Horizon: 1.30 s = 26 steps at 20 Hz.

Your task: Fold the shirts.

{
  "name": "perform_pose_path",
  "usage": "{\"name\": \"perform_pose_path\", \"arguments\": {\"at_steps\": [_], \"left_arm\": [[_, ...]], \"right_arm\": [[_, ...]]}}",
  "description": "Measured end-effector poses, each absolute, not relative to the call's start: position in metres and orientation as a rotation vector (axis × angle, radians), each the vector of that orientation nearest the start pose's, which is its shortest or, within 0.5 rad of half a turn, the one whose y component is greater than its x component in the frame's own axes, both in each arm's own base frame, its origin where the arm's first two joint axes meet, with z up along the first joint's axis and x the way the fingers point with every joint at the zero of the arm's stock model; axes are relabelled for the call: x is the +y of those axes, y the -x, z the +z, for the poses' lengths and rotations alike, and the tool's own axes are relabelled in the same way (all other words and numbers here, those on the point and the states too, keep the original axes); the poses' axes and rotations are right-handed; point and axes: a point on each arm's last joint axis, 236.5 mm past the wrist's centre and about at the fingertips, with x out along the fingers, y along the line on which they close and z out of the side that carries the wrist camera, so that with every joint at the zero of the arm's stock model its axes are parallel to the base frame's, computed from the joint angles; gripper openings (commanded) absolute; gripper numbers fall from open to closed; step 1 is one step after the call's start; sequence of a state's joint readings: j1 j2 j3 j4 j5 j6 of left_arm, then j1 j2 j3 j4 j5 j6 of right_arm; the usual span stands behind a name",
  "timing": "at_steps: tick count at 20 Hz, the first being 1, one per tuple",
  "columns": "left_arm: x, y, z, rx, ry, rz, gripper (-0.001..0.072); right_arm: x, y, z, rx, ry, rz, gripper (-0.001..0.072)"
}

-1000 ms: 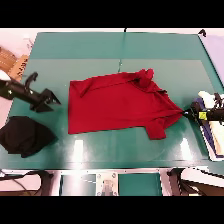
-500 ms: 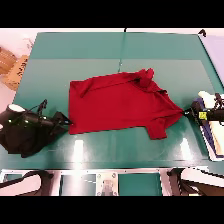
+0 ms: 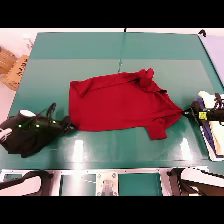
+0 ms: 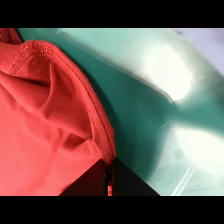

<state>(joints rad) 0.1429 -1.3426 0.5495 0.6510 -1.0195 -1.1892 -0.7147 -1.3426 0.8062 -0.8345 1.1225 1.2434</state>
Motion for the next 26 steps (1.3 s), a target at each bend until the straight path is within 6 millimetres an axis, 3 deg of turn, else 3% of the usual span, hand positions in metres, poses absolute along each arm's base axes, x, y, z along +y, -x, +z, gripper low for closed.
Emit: {"name": "perform_pose_path", "arguments": {"at_steps": [2,6,8,10,13,15,17,20,22,24,26], "left_arm": [[-0.116,-0.288,-0.104,1.453,0.784,-0.331,0.0019],[-0.117,-0.326,-0.058,1.376,0.723,-0.414,0.0018],[-0.116,-0.343,-0.026,1.314,0.679,-0.455,0.0018],[-0.115,-0.364,0.019,1.207,0.628,-0.491,0.0018],[-0.114,-0.387,0.110,0.992,0.523,-0.549,0.0018],[-0.117,-0.391,0.192,0.801,0.442,-0.592,0.0019],[-0.121,-0.380,0.282,0.587,0.344,-0.631,0.0019],[-0.128,-0.331,0.416,0.258,0.189,-0.664,0.0019],[-0.134,-0.287,0.485,0.073,0.100,-0.672,0.0019],[-0.139,-0.247,0.532,-0.064,0.032,-0.672,0.0019],[-0.138,-0.223,0.557,-0.144,-0.006,-0.652,0.0019]], "right_arm": [[-0.081,-0.324,-0.064,1.181,-1.023,-0.045,0.0014],[-0.062,-0.337,-0.043,1.132,-1.052,0.050,0.0013],[-0.055,-0.349,-0.014,1.057,-1.058,0.115,0.0014],[-0.052,-0.364,0.031,0.949,-1.038,0.180,0.0014],[-0.046,-0.383,0.129,0.724,-0.947,0.293,0.0014],[-0.037,-0.385,0.217,0.530,-0.838,0.370,0.0014],[-0.022,-0.371,0.310,0.327,-0.697,0.424,0.0014],[0.009,-0.325,0.437,0.030,-0.462,0.437,0.0014],[0.030,-0.285,0.504,-0.148,-0.320,0.408,0.0014],[0.045,-0.246,0.552,-0.290,-0.190,0.345,0.0014],[0.054,-0.213,0.585,-0.406,-0.090,0.272,0.0014]]}}
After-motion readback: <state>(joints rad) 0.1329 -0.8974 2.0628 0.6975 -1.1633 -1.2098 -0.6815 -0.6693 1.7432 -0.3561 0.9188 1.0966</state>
